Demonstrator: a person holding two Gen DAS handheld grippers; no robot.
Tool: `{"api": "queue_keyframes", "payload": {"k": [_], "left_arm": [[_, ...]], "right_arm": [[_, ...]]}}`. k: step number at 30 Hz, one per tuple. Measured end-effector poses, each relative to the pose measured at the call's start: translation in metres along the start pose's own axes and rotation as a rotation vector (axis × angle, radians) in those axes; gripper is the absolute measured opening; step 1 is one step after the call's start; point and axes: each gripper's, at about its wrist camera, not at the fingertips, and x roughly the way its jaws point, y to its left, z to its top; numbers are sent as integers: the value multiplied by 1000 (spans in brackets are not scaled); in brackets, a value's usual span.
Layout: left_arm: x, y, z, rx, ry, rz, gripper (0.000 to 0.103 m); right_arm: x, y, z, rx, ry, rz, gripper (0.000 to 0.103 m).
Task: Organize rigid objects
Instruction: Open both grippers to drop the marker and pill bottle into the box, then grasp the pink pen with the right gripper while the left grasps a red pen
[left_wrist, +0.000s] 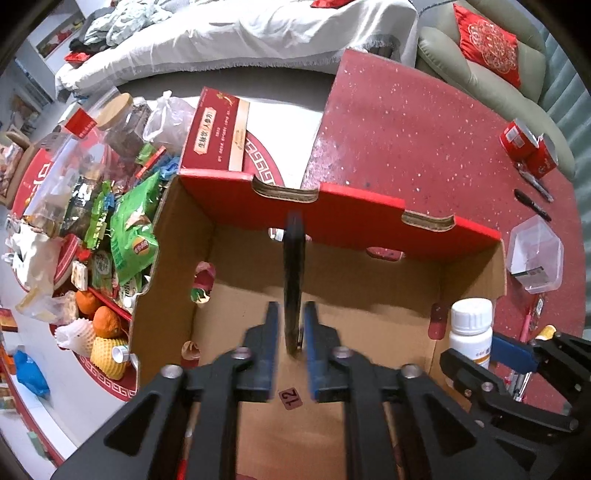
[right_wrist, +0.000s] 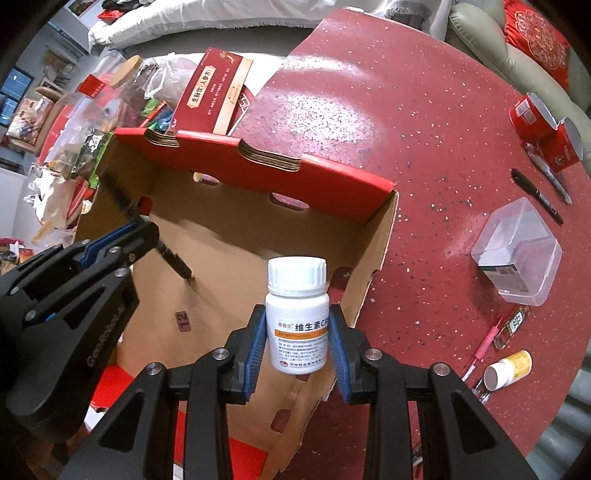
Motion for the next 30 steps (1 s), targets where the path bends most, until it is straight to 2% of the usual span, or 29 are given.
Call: {"api": "queue_keyframes", "payload": {"k": [1,2,3,5,6,7,12,16,20,23,27,30], "left_arm": [[1,0,0,-3,4,2,61],[1,1,0,-8,-1,3,74],[0,4,-1,-24,-12,3,86],[0,8,-1,-45,-1,-3,89],[1,9,-1,-50,6,-9,97],[0,11,-2,-58,8,-11,102],[-11,17,-16,-94,-6,-30,103],[-23,3,-42,-77,11,-75,103],[-37,-33,-77,28,48,-107,103],[-48,-62,-99,95,68,-144,103],[-63,-107,-116,186,86,-209,103],[-68,-144,-123,280,85,-212,103]], "right_arm": [[-1,-1,0,-4,-3,0,35],[-2,-1,-1,-10,-10,0,38],[-4,0,-1,-18,-15,0,47],[-9,2,-3,-43,-31,2,69],[-12,2,-4,-50,-42,-6,85],[-17,3,-5,-57,-61,-21,87],[-41,0,-21,-112,-95,-42,87],[-60,-29,-52,-56,-109,-20,87],[-64,-80,-102,67,-61,-23,87],[-56,-125,-147,198,10,-34,87],[-42,-183,-204,385,102,-33,87],[-41,-216,-227,503,117,-11,87]]}}
